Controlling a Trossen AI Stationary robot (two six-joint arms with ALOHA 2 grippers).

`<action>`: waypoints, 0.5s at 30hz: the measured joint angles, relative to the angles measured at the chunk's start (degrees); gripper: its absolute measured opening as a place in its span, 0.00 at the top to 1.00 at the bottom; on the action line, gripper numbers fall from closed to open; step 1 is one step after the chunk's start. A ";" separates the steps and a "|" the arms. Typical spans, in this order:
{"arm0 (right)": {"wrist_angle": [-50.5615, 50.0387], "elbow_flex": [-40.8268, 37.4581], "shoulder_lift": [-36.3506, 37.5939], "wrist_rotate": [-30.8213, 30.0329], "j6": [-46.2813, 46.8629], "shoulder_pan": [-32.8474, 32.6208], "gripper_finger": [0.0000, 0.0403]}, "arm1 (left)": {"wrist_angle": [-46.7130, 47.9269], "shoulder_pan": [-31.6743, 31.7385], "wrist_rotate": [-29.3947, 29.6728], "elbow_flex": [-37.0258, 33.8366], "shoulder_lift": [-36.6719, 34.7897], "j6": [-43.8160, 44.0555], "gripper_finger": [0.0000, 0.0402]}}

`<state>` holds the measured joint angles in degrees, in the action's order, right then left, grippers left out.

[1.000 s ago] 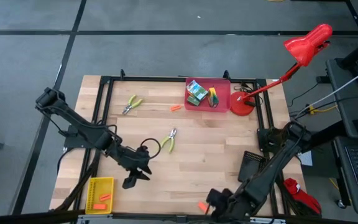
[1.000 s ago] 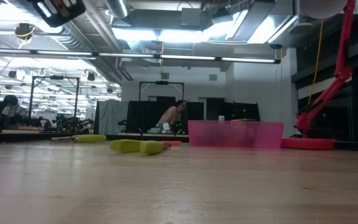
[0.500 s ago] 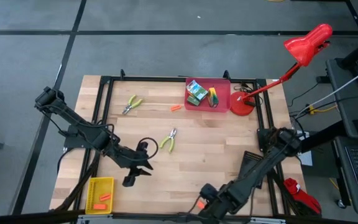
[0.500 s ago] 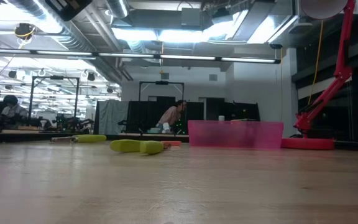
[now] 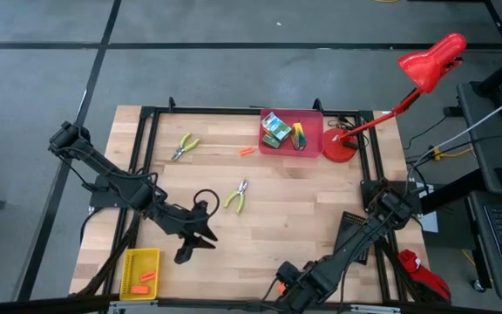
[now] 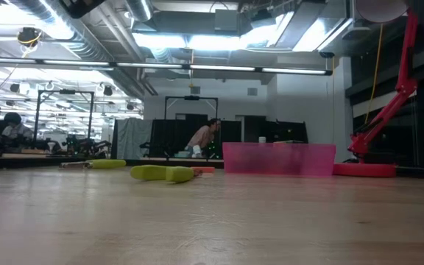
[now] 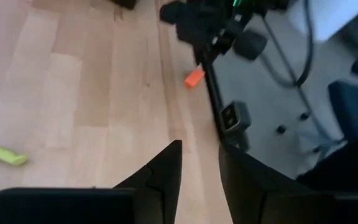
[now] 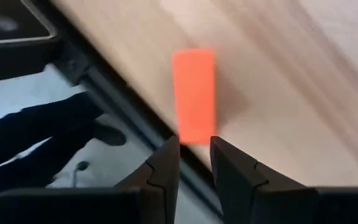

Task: Pick & Place School Supplies
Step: Put the orange eraser into the yellow bin

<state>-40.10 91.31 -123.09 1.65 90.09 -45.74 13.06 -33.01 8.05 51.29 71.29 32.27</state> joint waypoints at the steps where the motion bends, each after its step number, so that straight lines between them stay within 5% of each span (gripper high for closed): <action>1: 0.07 0.00 -0.23 -0.70 -0.48 0.01 0.77 | -0.70 -0.02 0.03 0.00 0.00 1.09 0.75; 15: 1.15 0.26 -3.54 -6.16 -5.43 -0.50 0.77 | -7.62 -4.37 1.77 0.00 0.02 12.38 0.75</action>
<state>-38.96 91.57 -126.63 -4.51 84.66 -46.24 5.44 -37.39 9.82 51.29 71.31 44.65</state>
